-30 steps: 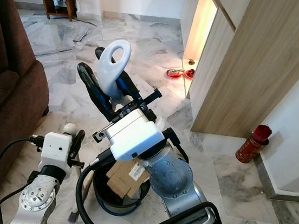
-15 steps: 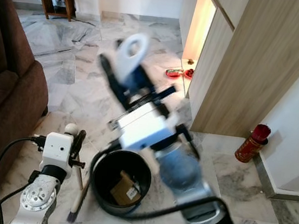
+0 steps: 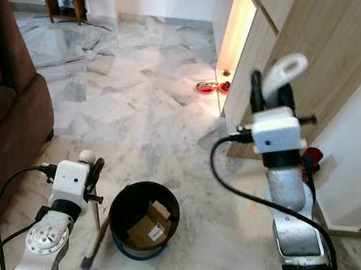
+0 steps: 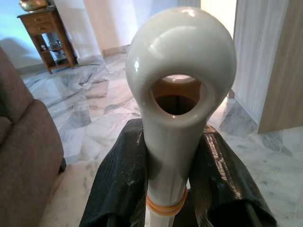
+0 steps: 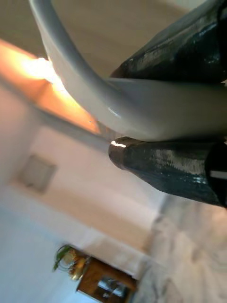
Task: Sweep floor
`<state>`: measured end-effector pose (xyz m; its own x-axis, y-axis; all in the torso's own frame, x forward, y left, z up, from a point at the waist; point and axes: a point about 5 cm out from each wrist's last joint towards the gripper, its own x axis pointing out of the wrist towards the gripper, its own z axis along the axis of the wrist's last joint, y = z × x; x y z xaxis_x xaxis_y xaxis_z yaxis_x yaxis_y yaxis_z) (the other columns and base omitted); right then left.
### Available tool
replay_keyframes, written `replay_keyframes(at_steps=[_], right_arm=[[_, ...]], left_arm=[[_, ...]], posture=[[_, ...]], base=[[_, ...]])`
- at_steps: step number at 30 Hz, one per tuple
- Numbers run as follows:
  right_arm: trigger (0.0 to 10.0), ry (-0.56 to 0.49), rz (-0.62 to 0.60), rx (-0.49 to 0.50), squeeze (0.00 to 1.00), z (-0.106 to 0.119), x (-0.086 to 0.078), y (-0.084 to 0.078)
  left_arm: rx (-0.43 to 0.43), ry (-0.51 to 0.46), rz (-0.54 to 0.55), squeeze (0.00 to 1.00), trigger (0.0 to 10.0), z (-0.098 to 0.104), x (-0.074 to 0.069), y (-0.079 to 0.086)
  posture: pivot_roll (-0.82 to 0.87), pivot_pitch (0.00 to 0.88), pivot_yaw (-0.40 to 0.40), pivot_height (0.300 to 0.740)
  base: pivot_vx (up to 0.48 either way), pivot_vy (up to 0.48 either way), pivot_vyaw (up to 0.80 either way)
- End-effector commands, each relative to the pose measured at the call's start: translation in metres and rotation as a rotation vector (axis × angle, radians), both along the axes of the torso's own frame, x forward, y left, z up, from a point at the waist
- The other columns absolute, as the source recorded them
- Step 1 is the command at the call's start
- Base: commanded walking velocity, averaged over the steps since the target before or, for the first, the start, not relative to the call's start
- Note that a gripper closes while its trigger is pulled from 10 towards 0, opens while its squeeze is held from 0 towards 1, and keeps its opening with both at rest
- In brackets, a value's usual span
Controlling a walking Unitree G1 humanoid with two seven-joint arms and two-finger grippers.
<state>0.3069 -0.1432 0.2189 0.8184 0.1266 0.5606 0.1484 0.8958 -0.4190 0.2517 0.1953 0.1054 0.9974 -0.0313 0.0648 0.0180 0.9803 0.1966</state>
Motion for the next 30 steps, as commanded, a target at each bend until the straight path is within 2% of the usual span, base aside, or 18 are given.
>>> replay_keyframes(at_steps=[1,3,8,11,13,18,30], right_arm=[[10.0,-0.029,-0.004,0.036,0.00,0.005,0.000,-0.004],[10.0,0.049,-0.035,0.101,0.00,-0.018,0.003,-0.016],[10.0,0.095,-0.071,0.135,0.00,-0.033,0.003,-0.026],[10.0,0.120,-0.085,0.153,0.00,-0.041,0.004,-0.032],[10.0,0.149,-0.093,0.193,0.00,-0.050,0.004,-0.036],[10.0,0.192,-0.104,0.223,0.00,-0.065,0.004,-0.038],[10.0,0.186,-0.097,0.216,0.00,-0.067,0.004,-0.040]], left_arm=[[0.007,-0.052,-0.010,0.00,10.0,0.009,0.002,0.000],[-0.002,-0.053,-0.010,0.00,10.0,0.009,0.002,0.000],[-0.009,-0.054,-0.011,0.00,10.0,0.009,0.002,0.000],[-0.042,-0.048,-0.007,0.00,10.0,0.008,0.002,-0.001],[-0.044,-0.057,-0.012,0.00,10.0,0.009,0.003,-0.003],[-0.050,-0.071,-0.014,0.00,10.0,0.011,0.003,-0.006],[-0.042,-0.070,-0.021,0.00,10.0,0.012,0.001,-0.003]], posture=[[0.00,0.068,-0.003,0.740],[0.01,0.063,0.003,0.740],[0.01,0.059,0.005,0.740],[0.00,0.054,0.008,0.740],[0.00,0.052,0.009,0.740],[0.01,0.053,0.004,0.740],[0.00,0.077,0.006,0.740]], base=[[0.000,0.000,0.00],[0.000,0.000,0.00],[0.000,0.000,0.00],[0.000,0.000,0.00],[0.000,0.000,0.00],[0.000,0.000,0.00],[0.000,0.000,0.00]])
